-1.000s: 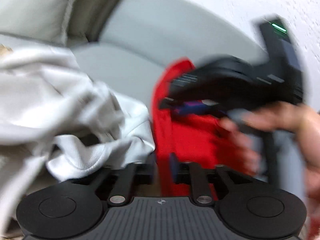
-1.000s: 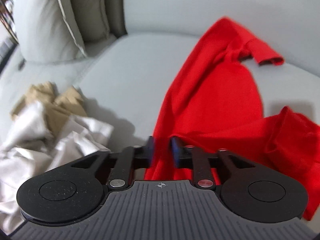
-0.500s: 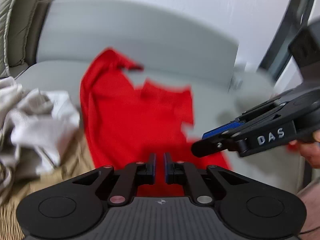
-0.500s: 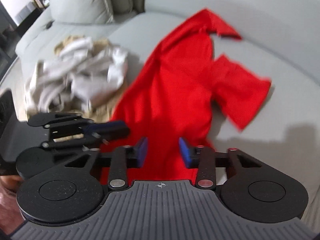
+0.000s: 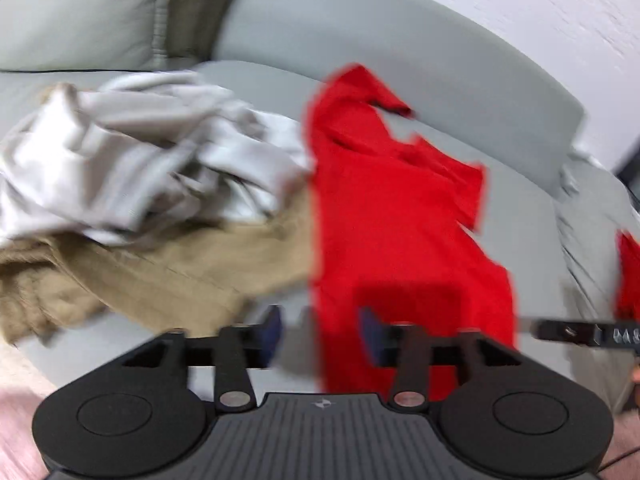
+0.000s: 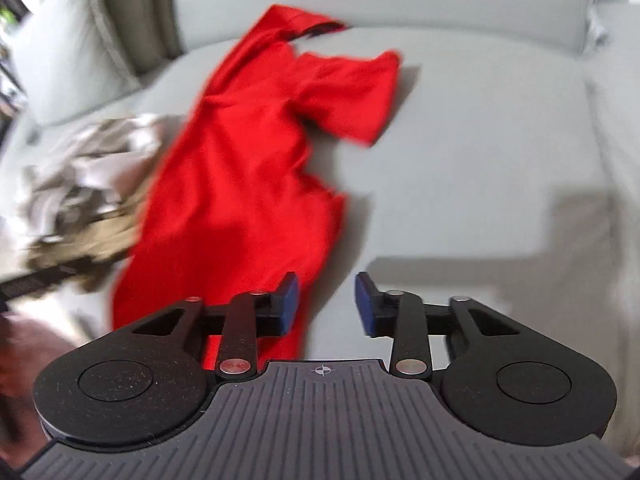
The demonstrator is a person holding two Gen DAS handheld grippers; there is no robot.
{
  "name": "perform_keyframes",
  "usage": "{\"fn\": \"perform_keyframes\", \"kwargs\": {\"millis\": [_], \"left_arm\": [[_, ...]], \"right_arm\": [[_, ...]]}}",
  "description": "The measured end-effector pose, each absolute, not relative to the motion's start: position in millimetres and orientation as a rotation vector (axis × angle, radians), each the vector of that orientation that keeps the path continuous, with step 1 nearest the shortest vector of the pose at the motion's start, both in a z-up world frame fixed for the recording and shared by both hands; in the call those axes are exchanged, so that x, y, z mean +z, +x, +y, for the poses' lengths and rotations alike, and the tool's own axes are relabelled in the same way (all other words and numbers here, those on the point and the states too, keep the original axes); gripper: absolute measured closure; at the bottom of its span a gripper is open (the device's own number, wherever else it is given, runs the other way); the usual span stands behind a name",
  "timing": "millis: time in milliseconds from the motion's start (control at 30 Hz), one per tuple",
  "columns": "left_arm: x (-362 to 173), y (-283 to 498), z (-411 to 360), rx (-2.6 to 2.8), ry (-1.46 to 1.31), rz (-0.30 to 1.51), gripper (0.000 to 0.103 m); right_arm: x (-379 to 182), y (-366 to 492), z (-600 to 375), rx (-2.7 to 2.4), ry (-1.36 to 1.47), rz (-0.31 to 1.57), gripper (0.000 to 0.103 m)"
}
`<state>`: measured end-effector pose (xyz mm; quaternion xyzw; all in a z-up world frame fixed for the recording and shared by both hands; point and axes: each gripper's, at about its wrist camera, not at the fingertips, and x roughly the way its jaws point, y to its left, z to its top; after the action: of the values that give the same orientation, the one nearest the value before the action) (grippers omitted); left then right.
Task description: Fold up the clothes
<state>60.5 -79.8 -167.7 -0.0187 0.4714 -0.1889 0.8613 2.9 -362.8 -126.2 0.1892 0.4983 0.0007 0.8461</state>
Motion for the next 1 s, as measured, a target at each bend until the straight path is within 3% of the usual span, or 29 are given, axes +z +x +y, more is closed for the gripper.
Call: {"fn": "perform_keyframes", "kwargs": {"millis": [67, 233, 300, 333, 367, 400, 467, 533, 600, 633, 667, 733, 833, 1000], "left_arm": [[-176, 44, -87, -0.415, -0.016, 1.011, 0.039], [-195, 37, -90, -0.435, 0.071, 1.074, 0.036], [-203, 42, -91, -0.442, 0.085, 1.094, 0.047], [-202, 43, -89, -0.456, 0.076, 1.108, 0.063], [-200, 41, -86, -0.476, 0.060, 1.124, 0.080], [-197, 41, -84, -0.493, 0.046, 1.135, 0.090], [-190, 37, -80, -0.509, 0.027, 1.135, 0.098], [-172, 28, -71, -0.533, 0.034, 1.110, 0.097], [-174, 27, -75, -0.532, 0.076, 1.149, 0.086], [-181, 26, -79, -0.507, 0.131, 1.185, 0.077], [-182, 24, -81, -0.493, 0.156, 1.200, 0.059], [-179, 14, -75, -0.433, 0.149, 1.196, 0.058], [-167, 2, -62, -0.509, 0.033, 1.170, 0.061], [-183, -18, -60, -0.594, -0.112, 1.286, 0.070]], "right_arm": [[-130, -5, -358, 0.041, 0.434, 1.053, 0.048], [-159, -23, -342, 0.081, 0.498, 1.110, 0.046], [-165, -30, -338, 0.085, 0.473, 1.100, 0.047], [-165, -33, -337, 0.087, 0.462, 1.102, 0.058], [-164, -35, -335, 0.088, 0.451, 1.105, 0.076], [-164, -36, -335, 0.095, 0.457, 1.108, 0.088], [-161, -39, -337, 0.093, 0.460, 1.107, 0.095], [-151, -43, -343, 0.061, 0.431, 1.087, 0.096], [-139, -49, -354, 0.016, 0.438, 1.062, 0.096], [-141, -49, -357, 0.002, 0.421, 1.086, 0.093], [-142, -49, -358, -0.007, 0.409, 1.111, 0.081], [-145, -50, -359, -0.014, 0.395, 1.166, 0.066], [-133, -63, -360, 0.016, 0.418, 1.136, 0.063], [-123, -75, -347, 0.130, 0.455, 1.092, 0.063]]}}
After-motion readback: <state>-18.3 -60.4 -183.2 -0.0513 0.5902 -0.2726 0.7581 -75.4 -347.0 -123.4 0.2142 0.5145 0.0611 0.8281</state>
